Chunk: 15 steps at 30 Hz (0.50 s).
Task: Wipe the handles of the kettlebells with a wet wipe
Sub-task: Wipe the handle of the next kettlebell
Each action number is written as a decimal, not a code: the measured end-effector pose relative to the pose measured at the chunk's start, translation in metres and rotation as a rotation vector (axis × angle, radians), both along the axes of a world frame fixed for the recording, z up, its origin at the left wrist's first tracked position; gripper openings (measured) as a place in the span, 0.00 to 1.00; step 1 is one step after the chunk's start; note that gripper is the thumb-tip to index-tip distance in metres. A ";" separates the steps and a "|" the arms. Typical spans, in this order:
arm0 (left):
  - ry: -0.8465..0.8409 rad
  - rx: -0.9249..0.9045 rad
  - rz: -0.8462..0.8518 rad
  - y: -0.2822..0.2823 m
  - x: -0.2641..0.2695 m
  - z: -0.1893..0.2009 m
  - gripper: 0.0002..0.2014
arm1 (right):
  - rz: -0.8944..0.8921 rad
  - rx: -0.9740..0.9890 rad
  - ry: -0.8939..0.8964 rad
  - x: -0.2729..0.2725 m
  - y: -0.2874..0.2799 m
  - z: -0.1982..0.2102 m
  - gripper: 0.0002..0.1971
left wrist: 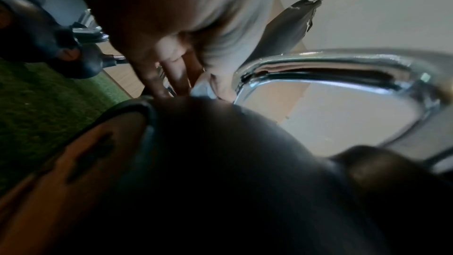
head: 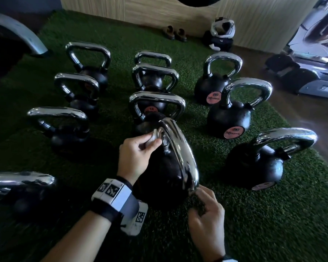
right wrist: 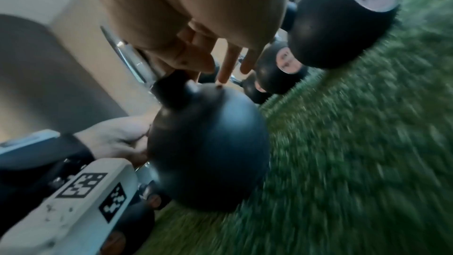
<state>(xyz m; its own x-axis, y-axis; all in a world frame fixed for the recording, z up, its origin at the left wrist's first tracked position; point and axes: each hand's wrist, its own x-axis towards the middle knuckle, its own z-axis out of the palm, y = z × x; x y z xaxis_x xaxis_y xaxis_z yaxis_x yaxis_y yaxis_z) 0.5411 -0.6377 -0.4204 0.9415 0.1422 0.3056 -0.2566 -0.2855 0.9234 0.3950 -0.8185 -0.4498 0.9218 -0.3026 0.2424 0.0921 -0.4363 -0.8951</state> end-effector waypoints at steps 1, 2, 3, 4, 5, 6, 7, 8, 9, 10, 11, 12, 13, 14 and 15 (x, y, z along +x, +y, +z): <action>0.017 0.023 -0.019 -0.001 0.003 0.003 0.14 | 0.026 -0.012 -0.027 0.006 -0.003 0.007 0.27; 0.035 0.056 -0.039 -0.002 0.006 0.004 0.13 | 0.048 -0.016 -0.051 0.016 -0.009 0.013 0.25; 0.055 0.082 -0.061 -0.002 0.007 0.006 0.11 | 0.087 -0.023 -0.066 0.029 -0.015 0.020 0.22; 0.078 0.095 -0.080 -0.001 0.007 0.007 0.09 | 0.138 -0.032 -0.069 0.045 -0.019 0.025 0.20; 0.089 0.097 -0.097 0.000 0.005 0.008 0.09 | 0.196 -0.011 -0.035 0.064 -0.022 0.029 0.20; 0.076 0.099 -0.109 0.001 0.003 0.006 0.10 | 0.241 0.043 0.022 0.080 -0.021 0.033 0.23; 0.042 0.112 -0.109 0.002 -0.001 0.005 0.12 | 0.286 0.115 0.101 0.095 -0.017 0.034 0.27; 0.003 0.141 -0.089 0.002 -0.006 0.003 0.13 | 0.324 0.171 0.178 0.106 -0.013 0.032 0.26; -0.032 0.171 -0.058 0.000 -0.011 0.002 0.13 | 0.351 0.184 0.241 0.114 -0.007 0.027 0.21; -0.047 0.193 -0.022 -0.002 -0.014 0.000 0.13 | 0.343 0.125 0.267 0.119 -0.003 0.020 0.16; -0.049 0.204 0.000 -0.005 -0.016 0.000 0.13 | 0.324 0.059 0.278 0.121 0.000 0.015 0.11; -0.048 0.209 0.015 -0.007 -0.016 0.001 0.13 | 0.305 0.021 0.266 0.122 0.002 0.009 0.14; -0.045 0.213 0.023 -0.009 -0.014 0.003 0.12 | 0.297 0.006 0.263 0.122 0.002 0.006 0.14; -0.055 0.219 0.031 -0.011 -0.012 0.007 0.11 | 0.296 0.023 0.249 0.122 0.002 0.004 0.13; -0.072 0.218 0.038 -0.012 -0.009 0.012 0.10 | 0.282 0.013 0.247 0.122 0.002 0.005 0.09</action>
<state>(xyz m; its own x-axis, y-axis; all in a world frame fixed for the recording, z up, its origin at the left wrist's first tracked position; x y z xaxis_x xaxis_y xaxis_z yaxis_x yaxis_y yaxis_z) 0.5319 -0.6498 -0.4089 0.9116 0.1002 0.3988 -0.3046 -0.4868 0.8187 0.5172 -0.8162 -0.4452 0.9996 -0.0298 0.0001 -0.0122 -0.4132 -0.9106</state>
